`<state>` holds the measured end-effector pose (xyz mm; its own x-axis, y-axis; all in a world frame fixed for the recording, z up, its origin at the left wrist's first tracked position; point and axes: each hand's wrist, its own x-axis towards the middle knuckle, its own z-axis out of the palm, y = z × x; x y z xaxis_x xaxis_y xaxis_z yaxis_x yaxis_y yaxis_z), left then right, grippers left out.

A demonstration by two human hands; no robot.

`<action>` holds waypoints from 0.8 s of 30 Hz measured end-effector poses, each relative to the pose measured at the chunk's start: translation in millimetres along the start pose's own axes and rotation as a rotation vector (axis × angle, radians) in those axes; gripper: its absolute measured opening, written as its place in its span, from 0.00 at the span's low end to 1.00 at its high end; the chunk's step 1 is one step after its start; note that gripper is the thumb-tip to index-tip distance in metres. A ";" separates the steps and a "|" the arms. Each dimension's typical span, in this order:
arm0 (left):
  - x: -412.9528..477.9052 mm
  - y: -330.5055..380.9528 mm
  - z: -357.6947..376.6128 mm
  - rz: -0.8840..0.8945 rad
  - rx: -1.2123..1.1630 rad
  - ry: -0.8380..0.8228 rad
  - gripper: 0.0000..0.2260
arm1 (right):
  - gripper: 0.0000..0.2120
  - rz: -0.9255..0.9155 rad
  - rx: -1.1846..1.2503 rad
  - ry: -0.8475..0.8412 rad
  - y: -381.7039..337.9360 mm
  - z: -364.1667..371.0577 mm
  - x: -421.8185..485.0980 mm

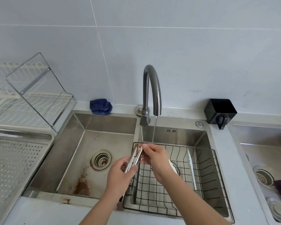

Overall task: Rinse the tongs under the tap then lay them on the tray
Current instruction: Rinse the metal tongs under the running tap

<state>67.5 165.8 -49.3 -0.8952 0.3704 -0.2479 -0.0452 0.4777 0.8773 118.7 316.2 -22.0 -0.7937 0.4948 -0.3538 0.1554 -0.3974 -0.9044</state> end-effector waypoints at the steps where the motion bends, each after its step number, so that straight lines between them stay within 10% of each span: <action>1: 2.6 1.8 1.9 0.000 0.007 0.003 0.16 | 0.10 0.007 0.035 0.008 3.3 -0.6 0.6; 11: 23.1 33.4 21.7 0.051 0.257 0.109 0.27 | 0.11 0.092 0.162 0.108 0.2 -4.3 35.7; 24: 35.4 39.0 24.1 0.228 0.335 -0.031 0.08 | 0.10 0.011 -0.157 0.220 2.1 -18.6 50.5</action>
<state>44.7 216.7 -33.7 -0.8515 0.5184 -0.0788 0.3050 0.6119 0.7298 89.9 354.7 -46.2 -0.6470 0.6541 -0.3919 0.2663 -0.2878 -0.9199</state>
